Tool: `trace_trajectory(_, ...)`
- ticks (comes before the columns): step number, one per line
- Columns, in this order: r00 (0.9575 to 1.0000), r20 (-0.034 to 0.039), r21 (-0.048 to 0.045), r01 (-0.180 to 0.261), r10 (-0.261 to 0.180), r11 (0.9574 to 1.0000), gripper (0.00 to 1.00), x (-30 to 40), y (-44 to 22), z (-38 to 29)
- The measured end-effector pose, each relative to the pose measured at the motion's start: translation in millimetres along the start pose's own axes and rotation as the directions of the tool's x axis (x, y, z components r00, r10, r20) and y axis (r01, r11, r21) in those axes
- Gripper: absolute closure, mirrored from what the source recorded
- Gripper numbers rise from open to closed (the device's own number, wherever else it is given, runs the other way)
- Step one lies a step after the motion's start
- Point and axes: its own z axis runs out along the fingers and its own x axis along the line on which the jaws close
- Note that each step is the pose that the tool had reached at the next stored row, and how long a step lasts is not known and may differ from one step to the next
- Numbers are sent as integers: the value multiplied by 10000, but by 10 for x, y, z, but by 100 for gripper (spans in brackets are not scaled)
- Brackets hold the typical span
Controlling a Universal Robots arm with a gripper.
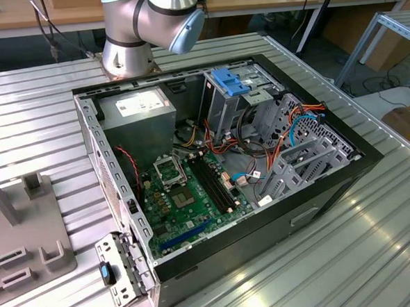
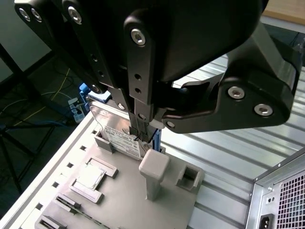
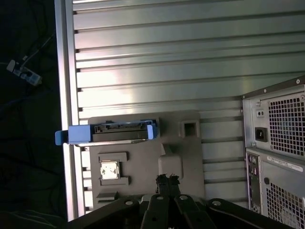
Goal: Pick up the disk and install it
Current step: 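Reach for the disk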
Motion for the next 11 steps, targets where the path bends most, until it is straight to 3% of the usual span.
trace_trajectory(7,10000,-4,3,86,-86,10000,89,1,0,0)
trace_trajectory(11,10000,-4,3,85,-85,10000,89,63,-5,3)
